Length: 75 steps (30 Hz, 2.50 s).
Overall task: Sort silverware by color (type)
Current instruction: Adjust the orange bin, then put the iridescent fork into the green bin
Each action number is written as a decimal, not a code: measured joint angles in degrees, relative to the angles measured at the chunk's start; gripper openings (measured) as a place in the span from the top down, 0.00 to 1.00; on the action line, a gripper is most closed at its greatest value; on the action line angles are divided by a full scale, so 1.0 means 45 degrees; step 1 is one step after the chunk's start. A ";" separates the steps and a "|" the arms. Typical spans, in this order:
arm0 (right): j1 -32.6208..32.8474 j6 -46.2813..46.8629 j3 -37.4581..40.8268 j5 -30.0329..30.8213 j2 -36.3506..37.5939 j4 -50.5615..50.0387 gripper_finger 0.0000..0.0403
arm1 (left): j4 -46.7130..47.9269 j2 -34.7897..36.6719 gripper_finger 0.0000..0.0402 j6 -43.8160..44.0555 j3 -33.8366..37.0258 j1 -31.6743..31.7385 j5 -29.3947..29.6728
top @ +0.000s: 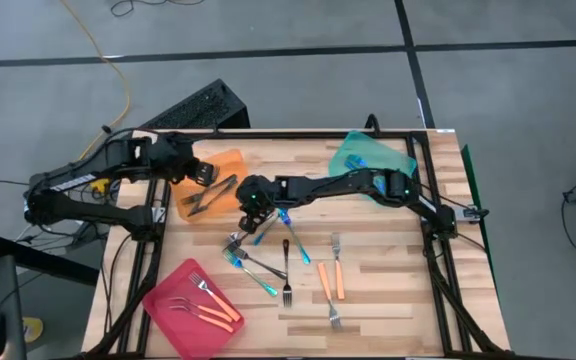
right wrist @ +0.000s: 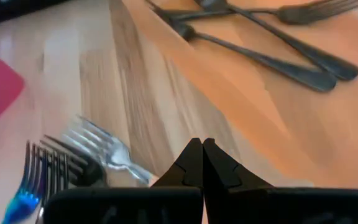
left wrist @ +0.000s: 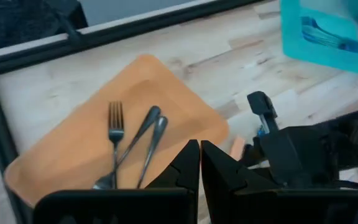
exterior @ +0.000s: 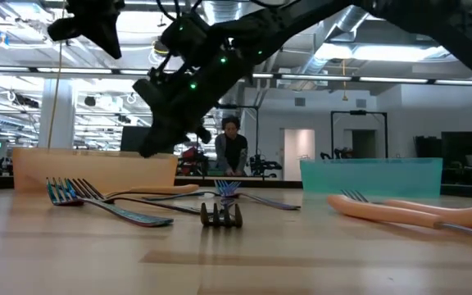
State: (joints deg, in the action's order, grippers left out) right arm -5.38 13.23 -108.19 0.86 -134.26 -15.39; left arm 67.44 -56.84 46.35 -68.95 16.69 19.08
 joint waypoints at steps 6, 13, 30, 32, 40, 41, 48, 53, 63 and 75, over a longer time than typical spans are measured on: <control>-0.0500 -0.0021 -0.0664 0.0084 -0.0255 0.0369 0.96 | 0.0407 0.0282 1.00 -0.0001 -0.0004 -0.0004 0.0473; -0.1278 -0.0121 -0.0659 -0.0557 -0.0251 0.0710 0.96 | 0.0792 0.0300 1.00 -0.0283 0.0000 0.0000 0.0686; -0.0570 -0.2257 -0.0685 -0.0980 -0.0614 0.0233 0.96 | 0.0846 0.0335 1.00 -0.0699 0.0000 0.0000 0.0533; -0.0739 -0.2227 -0.0656 -0.0855 -0.0677 0.0151 0.96 | 0.0841 0.0327 1.00 -0.0695 0.0000 -0.0005 0.0537; -0.1576 -0.1723 -0.0864 -0.0461 -0.1242 0.0065 0.96 | 0.0811 0.0301 1.00 -0.0695 0.0003 -0.0005 0.0548; -0.1641 -0.1717 -0.1017 -0.0464 -0.1345 0.0201 0.96 | 0.0811 0.0296 1.00 -0.0695 0.0005 -0.0005 0.0548; -0.1604 -0.1914 -0.2687 -0.1369 -0.1344 -0.1313 0.96 | 0.0411 0.0296 1.00 -0.0709 0.0613 -0.0124 0.0025; -0.1388 -0.2458 -0.5039 -0.1512 -0.1340 -0.3682 0.96 | 0.0315 0.0291 1.00 -0.0315 0.1243 -0.0587 -0.0036; -0.1481 -0.3999 -0.5238 -0.1148 0.1619 -0.7827 0.96 | 0.0203 0.1351 1.00 0.0328 0.1137 -0.2845 0.0956; -0.0416 -0.3854 -0.4565 0.1604 0.4922 -1.4784 0.96 | -0.0690 0.3412 1.00 0.1063 0.1146 -0.7209 0.4800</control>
State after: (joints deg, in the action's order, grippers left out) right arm -7.25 -4.11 -128.73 8.08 -112.12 -81.92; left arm 64.34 -41.48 51.13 -63.79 -15.75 40.68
